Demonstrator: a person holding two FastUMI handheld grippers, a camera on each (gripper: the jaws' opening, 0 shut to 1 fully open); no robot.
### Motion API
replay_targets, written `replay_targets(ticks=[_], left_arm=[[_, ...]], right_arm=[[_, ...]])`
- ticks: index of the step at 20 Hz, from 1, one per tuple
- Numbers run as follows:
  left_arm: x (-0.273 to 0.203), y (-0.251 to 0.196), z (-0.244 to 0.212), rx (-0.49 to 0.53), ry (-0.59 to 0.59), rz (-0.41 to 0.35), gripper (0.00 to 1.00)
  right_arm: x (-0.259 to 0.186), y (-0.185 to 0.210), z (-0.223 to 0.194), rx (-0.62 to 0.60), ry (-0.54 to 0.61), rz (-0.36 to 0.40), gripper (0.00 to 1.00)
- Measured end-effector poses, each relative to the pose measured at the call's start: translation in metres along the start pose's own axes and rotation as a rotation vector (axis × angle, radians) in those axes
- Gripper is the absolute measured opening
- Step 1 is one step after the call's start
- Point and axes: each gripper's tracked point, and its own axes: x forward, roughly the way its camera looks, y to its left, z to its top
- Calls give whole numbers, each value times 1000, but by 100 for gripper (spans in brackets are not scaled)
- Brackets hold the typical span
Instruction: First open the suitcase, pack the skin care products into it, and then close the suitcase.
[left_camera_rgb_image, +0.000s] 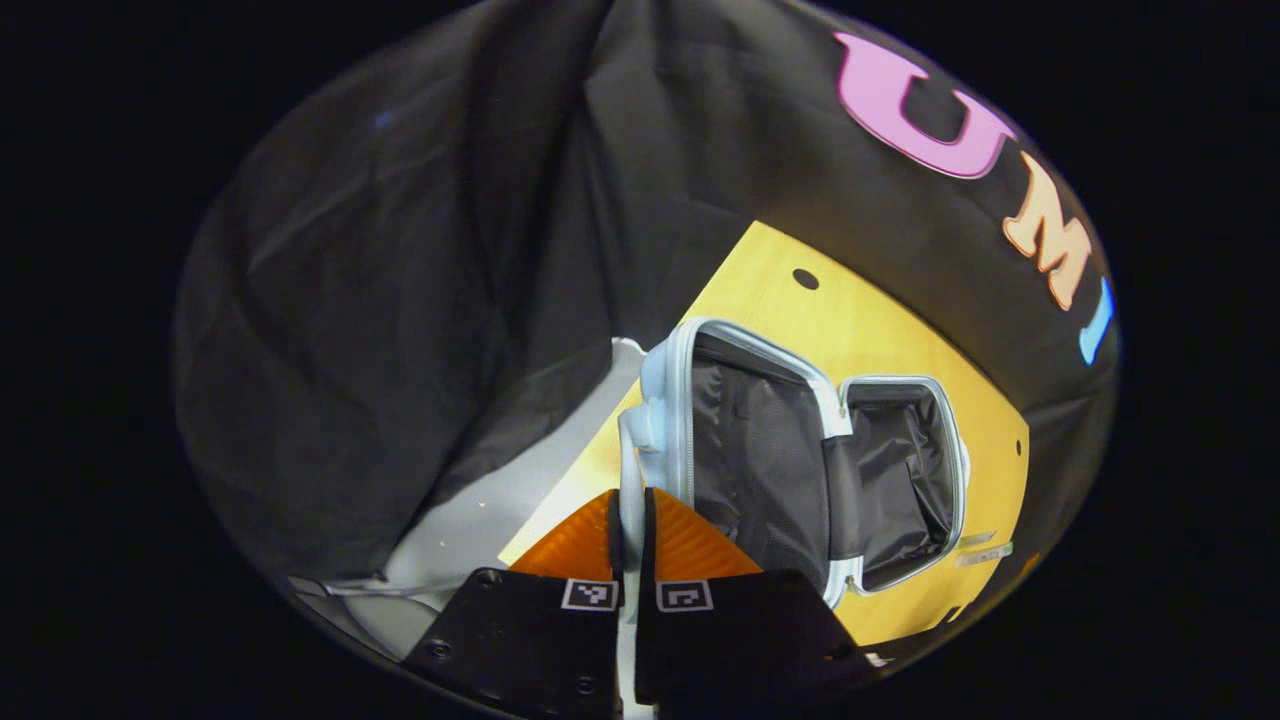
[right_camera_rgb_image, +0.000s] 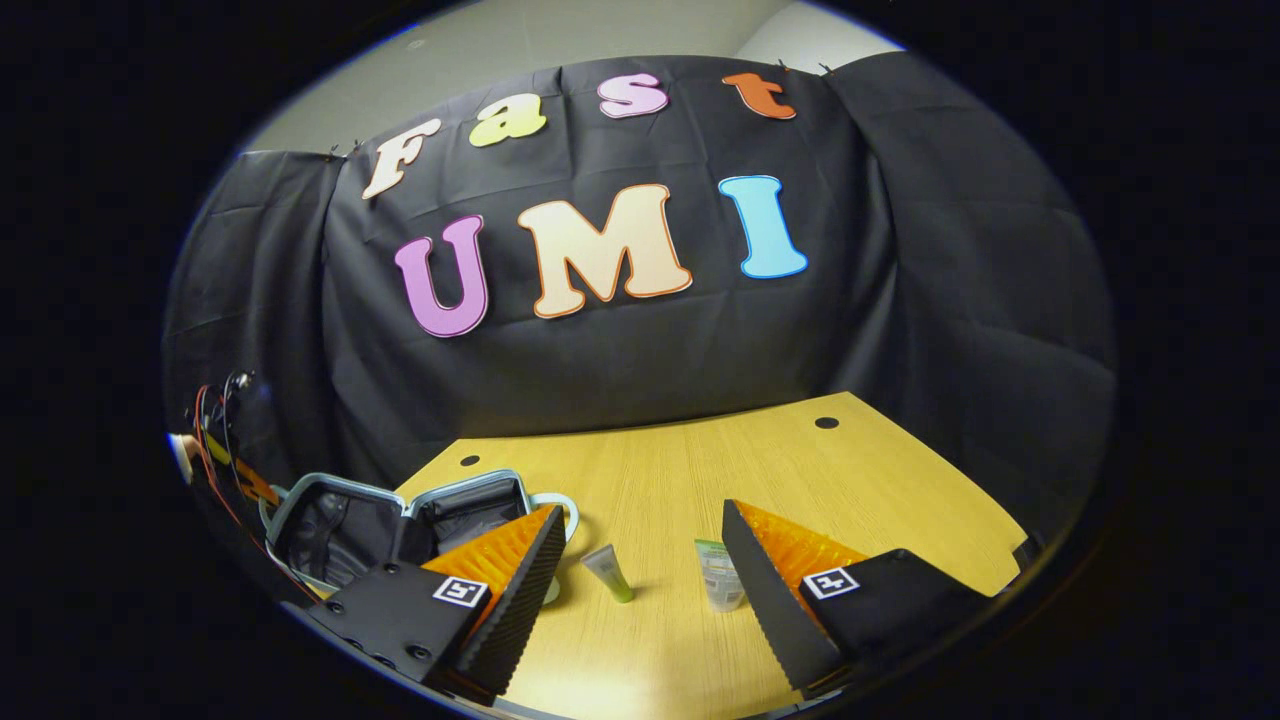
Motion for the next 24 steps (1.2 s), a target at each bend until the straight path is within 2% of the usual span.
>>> replay_targets(ticks=[5, 7, 8, 9, 10, 11, 13, 16, 19, 20, 21, 22, 24], left_arm=[[1, -5, -8, -110, 49, -6, 0], [5, -2, -11, -109, 57, 2, 0], [7, 0, -13, -100, 60, 9, 3], [11, 2, -15, -91, 62, 18, 0], [14, 5, -18, -78, 63, 30, 3], [21, 9, -22, -67, 68, 43, 1], [30, 14, -29, -64, 81, 66, 5], [26, 10, -31, -75, 85, 54, 9], [11, 5, -26, -46, 46, 79, 65], [3, -3, -22, -40, 18, 73, 78], [-8, -14, -19, -30, -5, 65, 87], [-21, -25, -17, -10, -28, 52, 93], [-46, -58, -20, 51, -78, 22, 92]], right_arm=[[-5, -3, 0, 34, -2, -15, 98], [-5, -6, -1, 29, 6, -21, 98], [-5, -7, 0, 26, 5, -25, 98], [-6, -9, 1, 24, 4, -30, 98], [-6, -11, 2, 26, 3, -33, 98], [-6, -12, 2, 29, 4, -36, 98], [-5, -16, 0, 35, 13, -43, 98], [-4, -20, 0, 36, 18, -51, 98], [-3, -26, -3, 25, 27, -50, 98], [-3, -28, -4, 25, 33, -47, 98], [-3, -31, -5, 27, 37, -44, 98], [-2, -33, -6, 28, 42, -39, 98], [-1, -38, -8, 19, 51, -28, 98]])
